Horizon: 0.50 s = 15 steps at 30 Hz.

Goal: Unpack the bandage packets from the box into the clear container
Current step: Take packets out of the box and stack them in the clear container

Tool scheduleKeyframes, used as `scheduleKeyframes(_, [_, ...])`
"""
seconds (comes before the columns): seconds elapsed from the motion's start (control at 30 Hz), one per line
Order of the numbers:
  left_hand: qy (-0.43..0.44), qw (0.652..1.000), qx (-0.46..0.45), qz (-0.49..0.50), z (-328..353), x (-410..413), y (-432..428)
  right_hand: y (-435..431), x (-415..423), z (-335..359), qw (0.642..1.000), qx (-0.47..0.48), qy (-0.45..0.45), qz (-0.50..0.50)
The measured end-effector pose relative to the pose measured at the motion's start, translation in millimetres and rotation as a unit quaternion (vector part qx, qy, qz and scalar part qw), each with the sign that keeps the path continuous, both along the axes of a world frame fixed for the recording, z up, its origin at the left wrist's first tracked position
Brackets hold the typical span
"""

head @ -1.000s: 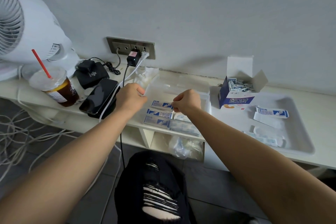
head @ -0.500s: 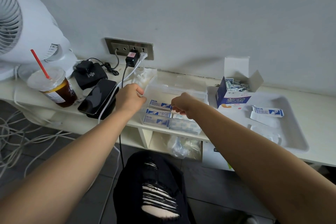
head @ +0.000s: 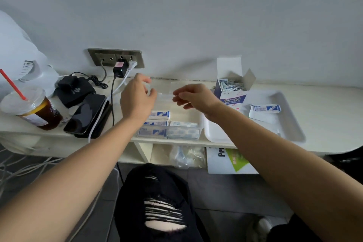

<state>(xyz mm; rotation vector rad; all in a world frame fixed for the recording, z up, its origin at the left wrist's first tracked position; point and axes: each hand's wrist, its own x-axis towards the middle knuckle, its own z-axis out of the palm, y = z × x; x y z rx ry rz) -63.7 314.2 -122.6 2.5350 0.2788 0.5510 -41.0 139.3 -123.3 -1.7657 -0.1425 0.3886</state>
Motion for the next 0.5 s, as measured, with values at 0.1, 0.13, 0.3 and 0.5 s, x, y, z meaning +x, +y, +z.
scheduleKeyframes(0.1, [-0.066, 0.994, -0.014, -0.091, 7, 6, -47, -42, -8, 11, 0.996, 0.018, -0.071, -0.057])
scheduleKeyframes(0.13, [-0.081, 0.988, -0.021, -0.128, 7, 5, -65, -59, -11, 12, 0.993, 0.004, -0.09, -0.081])
scheduleKeyframes(0.3, [-0.095, 0.942, -0.009, -0.32, 0, -3, -142, -138, -24, -2, 0.975, -0.117, -0.096, -0.161])
scheduleKeyframes(0.5, [0.136, 0.903, 0.036, -0.406, -41, -2, -198, -202, -35, -37, 0.92, -0.382, -0.055, -0.069])
